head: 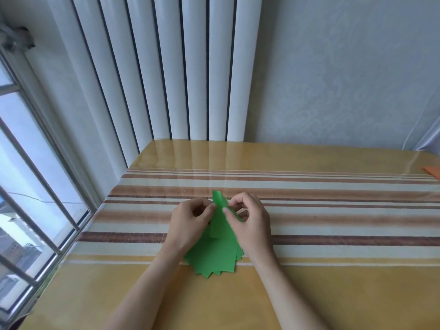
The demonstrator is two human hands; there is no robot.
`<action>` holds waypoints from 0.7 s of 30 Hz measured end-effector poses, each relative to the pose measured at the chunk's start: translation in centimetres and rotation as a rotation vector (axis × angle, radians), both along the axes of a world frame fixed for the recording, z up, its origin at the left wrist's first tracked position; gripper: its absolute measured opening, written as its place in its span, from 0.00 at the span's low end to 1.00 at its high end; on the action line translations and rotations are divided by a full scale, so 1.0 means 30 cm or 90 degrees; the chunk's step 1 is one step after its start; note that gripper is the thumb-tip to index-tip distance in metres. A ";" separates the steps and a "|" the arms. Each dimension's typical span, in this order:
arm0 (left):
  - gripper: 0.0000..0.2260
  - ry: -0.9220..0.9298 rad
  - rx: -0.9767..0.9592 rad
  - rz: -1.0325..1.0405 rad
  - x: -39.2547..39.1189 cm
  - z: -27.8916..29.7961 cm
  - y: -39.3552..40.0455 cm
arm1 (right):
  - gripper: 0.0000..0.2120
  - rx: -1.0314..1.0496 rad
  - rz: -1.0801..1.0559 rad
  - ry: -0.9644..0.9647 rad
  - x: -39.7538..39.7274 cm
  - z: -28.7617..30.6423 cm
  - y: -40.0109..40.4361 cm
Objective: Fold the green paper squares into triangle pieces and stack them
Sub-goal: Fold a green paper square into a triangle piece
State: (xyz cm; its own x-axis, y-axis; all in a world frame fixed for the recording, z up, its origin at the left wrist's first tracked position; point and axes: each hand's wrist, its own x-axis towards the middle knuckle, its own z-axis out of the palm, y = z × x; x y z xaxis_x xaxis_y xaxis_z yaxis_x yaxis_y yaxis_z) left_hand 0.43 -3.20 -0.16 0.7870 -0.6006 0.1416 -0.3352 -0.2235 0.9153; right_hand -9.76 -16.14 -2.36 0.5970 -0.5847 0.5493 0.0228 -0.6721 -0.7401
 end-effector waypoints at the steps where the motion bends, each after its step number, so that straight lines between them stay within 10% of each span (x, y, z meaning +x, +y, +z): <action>1: 0.11 0.005 -0.006 -0.002 -0.003 0.002 -0.001 | 0.11 -0.014 0.021 0.009 -0.002 0.001 0.001; 12: 0.07 0.152 -0.119 -0.075 -0.006 0.009 0.004 | 0.10 0.013 0.129 0.066 -0.019 0.028 0.008; 21: 0.17 0.240 -0.166 -0.181 -0.010 0.033 0.015 | 0.14 0.354 0.156 0.069 -0.025 0.060 0.010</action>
State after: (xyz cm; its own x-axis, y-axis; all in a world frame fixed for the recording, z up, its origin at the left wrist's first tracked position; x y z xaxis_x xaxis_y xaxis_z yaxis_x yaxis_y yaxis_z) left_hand 0.13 -2.75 0.84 0.6233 -0.7801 0.0537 0.0137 0.0796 0.9967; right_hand -10.50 -15.84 -0.54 0.7853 -0.6054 0.1297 0.0323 -0.1691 -0.9851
